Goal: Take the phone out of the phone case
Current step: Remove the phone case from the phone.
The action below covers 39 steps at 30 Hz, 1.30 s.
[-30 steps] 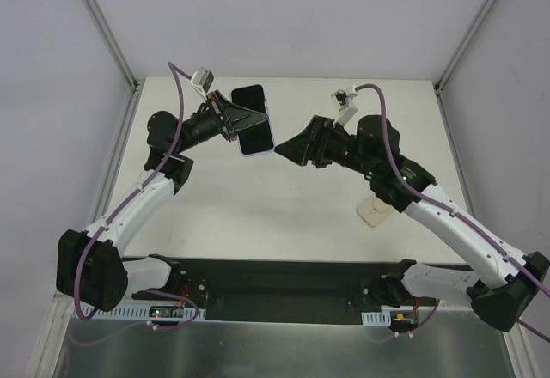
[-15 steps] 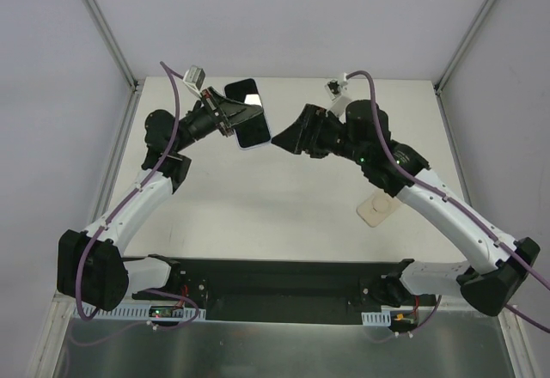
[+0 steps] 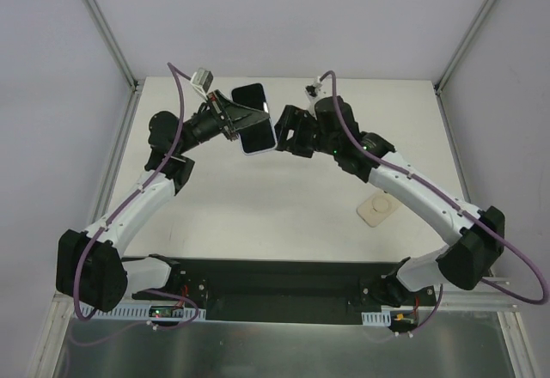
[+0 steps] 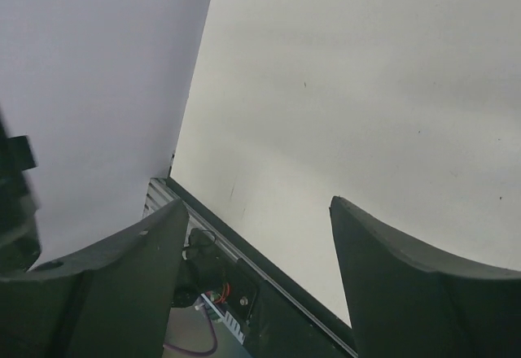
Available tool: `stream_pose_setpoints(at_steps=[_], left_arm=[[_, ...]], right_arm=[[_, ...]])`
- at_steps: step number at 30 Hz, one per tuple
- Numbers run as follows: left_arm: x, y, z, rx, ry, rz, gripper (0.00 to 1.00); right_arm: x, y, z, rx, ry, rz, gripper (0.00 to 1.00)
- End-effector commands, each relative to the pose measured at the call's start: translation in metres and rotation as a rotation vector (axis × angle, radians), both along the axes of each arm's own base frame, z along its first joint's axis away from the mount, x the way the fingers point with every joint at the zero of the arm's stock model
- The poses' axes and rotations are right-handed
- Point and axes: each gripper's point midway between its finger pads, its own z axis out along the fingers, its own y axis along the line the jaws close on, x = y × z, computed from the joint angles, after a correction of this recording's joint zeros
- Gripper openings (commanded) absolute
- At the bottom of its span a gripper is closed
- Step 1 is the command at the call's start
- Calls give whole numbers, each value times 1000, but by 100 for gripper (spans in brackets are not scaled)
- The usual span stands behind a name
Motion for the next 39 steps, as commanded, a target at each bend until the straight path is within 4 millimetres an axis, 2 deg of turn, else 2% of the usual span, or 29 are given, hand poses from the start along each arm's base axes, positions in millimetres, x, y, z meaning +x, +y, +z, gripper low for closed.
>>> stream_pose_setpoints(at_steps=[1,5,6,8,11,14,15,18,20,23,27,30,31,32,34,36,37,39], left_arm=[[-59,-8,56,-89,-193,-167,0],[-55,-12,40,-73,-160,-177,0],[-53,-12,37,-70,-155,-176,0],[-52,-14,33,-62,-149,-180,0],[-48,-16,27,-49,-144,-182,0],[-44,-18,20,-29,-141,-184,0],[-42,-20,17,-22,-142,-185,0],[-37,-22,9,-7,-133,-184,0],[-36,-23,7,-3,-131,-181,0],[-34,-25,4,8,-128,-177,0],[-34,-26,3,19,-138,-169,0],[-33,-26,-2,42,-136,-153,0],[-31,-26,-5,50,-126,-147,0],[-30,-26,-7,54,-125,-143,0],[-28,-26,-9,55,-119,-141,0],[-28,-27,-8,55,-121,-141,0],[-28,-27,-8,54,-122,-141,0],[-28,-27,-6,51,-121,-142,0]], right_arm=[[1,22,-9,55,-12,55,74],[-1,9,-4,50,-31,33,74],[-3,2,1,47,-40,22,74],[-3,-16,-8,-16,-34,-20,74],[-9,-44,-8,-21,-52,-78,75],[-20,-66,14,21,-120,-114,75],[-27,-72,30,52,-159,-116,75],[-37,-79,58,102,-216,-109,76],[-44,-76,69,121,-230,-76,76],[-50,-65,70,109,-228,-26,76],[-50,-52,60,87,-210,0,76],[-54,-45,66,133,-224,26,76],[-58,-39,75,183,-236,59,76],[-59,-35,74,193,-233,79,76],[-64,-26,80,245,-233,129,74],[-68,-18,76,288,-192,163,69],[-67,-14,83,323,-207,173,67],[-65,-12,77,358,-148,173,61]])
